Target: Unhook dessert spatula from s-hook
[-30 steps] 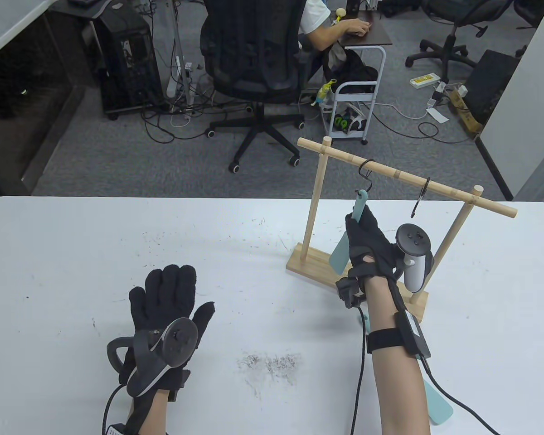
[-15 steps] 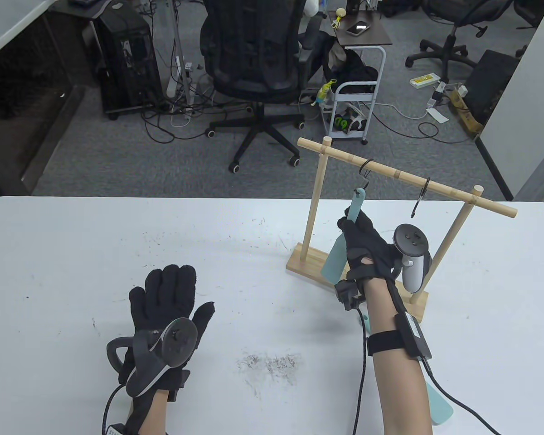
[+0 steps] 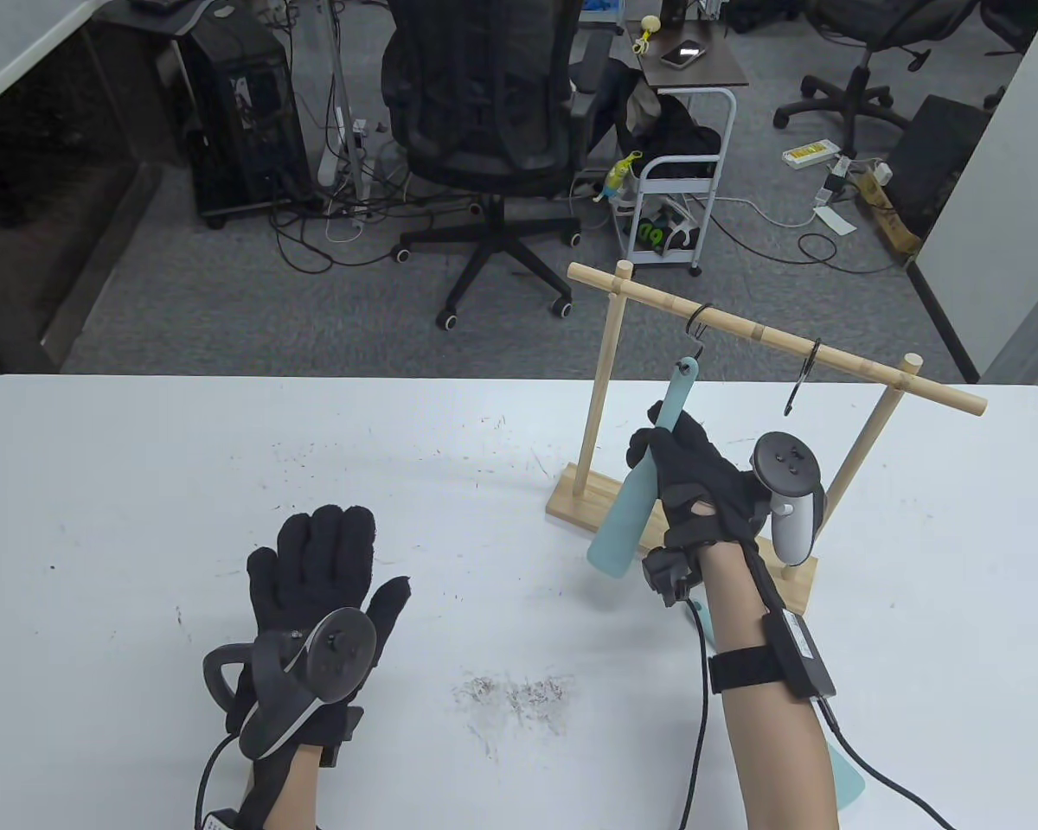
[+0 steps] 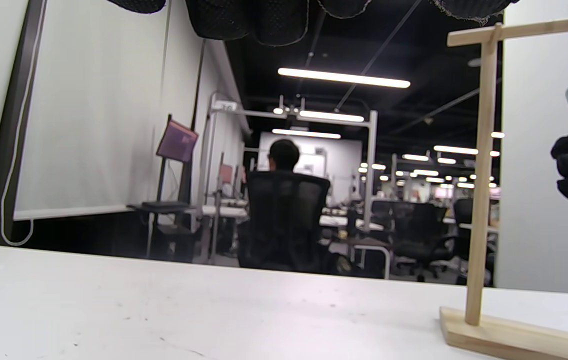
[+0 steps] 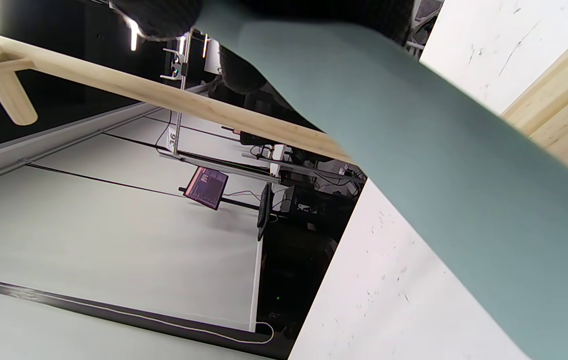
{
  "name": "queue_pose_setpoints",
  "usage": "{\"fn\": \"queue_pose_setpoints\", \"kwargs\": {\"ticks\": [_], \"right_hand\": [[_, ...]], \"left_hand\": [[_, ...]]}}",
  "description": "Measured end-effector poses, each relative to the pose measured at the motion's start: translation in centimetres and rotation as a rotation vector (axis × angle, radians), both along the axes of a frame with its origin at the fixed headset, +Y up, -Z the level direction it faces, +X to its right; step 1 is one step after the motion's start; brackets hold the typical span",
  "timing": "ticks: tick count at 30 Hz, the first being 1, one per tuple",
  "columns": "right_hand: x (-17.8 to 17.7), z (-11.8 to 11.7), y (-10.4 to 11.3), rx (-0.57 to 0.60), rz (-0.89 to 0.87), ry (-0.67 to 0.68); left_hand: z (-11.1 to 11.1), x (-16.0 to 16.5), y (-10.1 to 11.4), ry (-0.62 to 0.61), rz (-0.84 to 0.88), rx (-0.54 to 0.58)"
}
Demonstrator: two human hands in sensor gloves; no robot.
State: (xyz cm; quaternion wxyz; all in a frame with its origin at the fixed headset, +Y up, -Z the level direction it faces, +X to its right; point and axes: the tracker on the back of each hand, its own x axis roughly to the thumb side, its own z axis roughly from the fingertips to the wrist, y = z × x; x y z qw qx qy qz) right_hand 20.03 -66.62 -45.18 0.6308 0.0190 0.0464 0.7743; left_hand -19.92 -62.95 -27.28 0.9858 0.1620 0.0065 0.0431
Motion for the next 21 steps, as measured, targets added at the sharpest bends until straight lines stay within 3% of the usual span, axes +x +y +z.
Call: {"fn": "queue_pose_setpoints", "kwargs": {"ticks": [21], "right_hand": [[-0.6,0.7,1.2,-0.005,-0.033,0.043]], "left_hand": [[0.1,-0.1,0.0,-0.007,0.012,0.006]]}}
